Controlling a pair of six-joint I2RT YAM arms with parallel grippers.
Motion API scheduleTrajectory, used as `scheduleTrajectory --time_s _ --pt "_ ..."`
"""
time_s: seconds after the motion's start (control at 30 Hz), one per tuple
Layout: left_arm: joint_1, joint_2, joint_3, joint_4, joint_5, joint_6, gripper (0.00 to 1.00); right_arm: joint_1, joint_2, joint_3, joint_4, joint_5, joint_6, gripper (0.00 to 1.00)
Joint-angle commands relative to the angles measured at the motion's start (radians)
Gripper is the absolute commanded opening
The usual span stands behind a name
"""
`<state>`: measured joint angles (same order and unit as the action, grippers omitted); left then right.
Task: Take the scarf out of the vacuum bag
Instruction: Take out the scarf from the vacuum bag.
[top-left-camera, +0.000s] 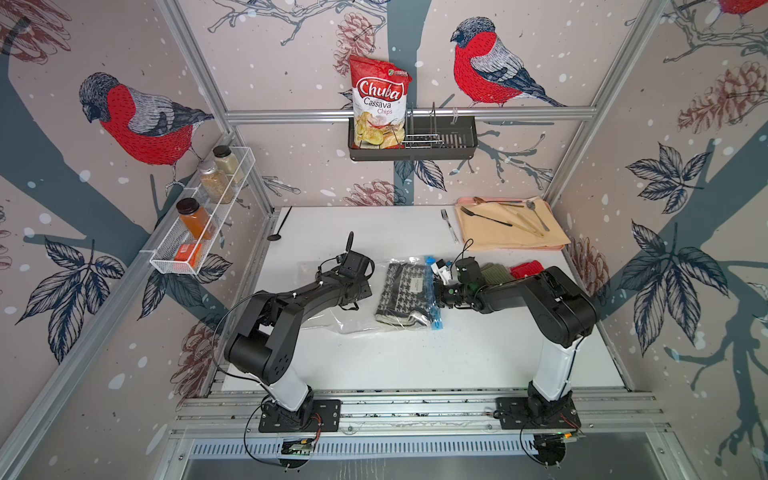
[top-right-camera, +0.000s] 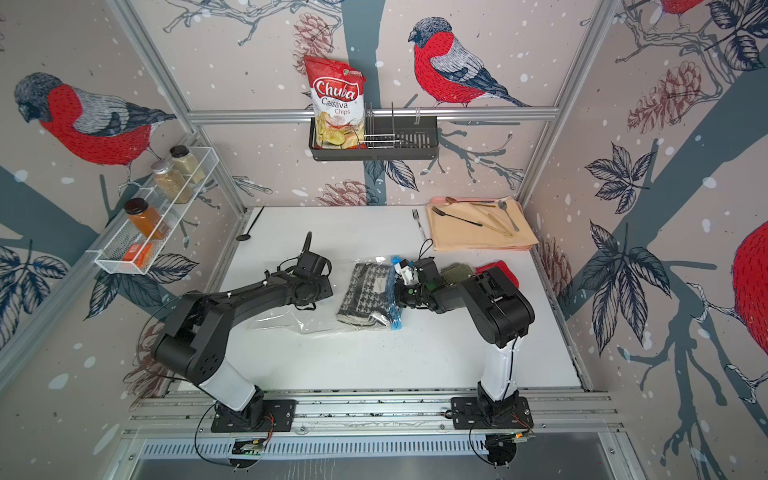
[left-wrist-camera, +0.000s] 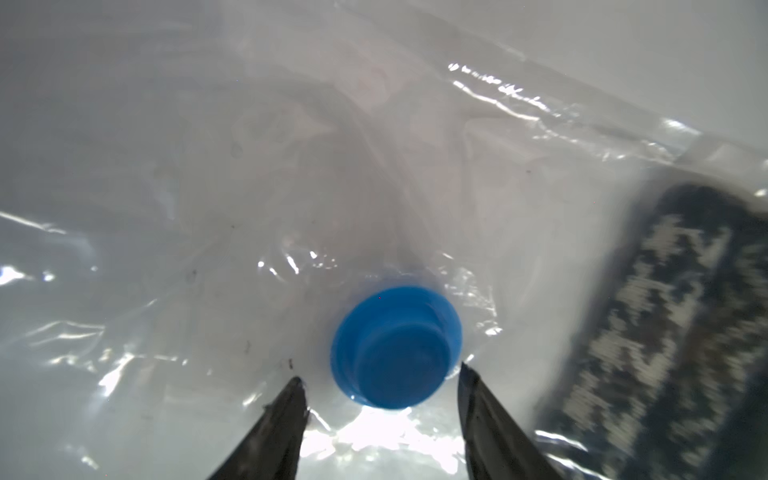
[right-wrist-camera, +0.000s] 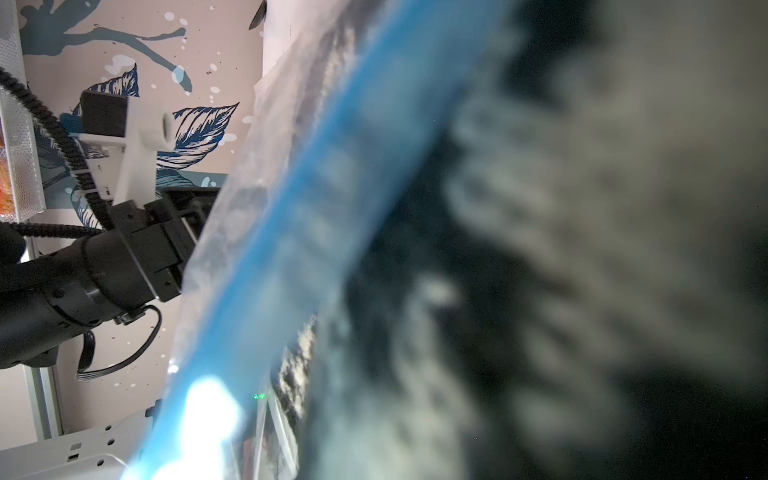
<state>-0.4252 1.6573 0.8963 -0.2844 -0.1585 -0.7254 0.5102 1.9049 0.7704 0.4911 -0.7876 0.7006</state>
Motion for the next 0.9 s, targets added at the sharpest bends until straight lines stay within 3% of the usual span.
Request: scheduleTrajectory --time_s 0.0,0.2,0.43,0.87 --pt "0.001 0.020 0.007 -0.033 -0.023 0.000 0.60 0.001 -0.004 0.000 -0.019 0.014 -0.026 0.00" --pt "0.000 0.050 0.008 -0.007 -0.014 -0.003 0.58 0.003 0.003 0.002 -0.019 0.003 -0.030 0.00" --pt "0.001 0.053 0.017 -0.012 -0.014 -0.001 0.48 0.002 0.009 0.006 -0.014 -0.004 -0.027 0.00" --pt "-0.004 0.043 0.051 -0.046 -0.053 0.021 0.52 0.004 0.009 0.005 -0.005 -0.010 -0.024 0.00"
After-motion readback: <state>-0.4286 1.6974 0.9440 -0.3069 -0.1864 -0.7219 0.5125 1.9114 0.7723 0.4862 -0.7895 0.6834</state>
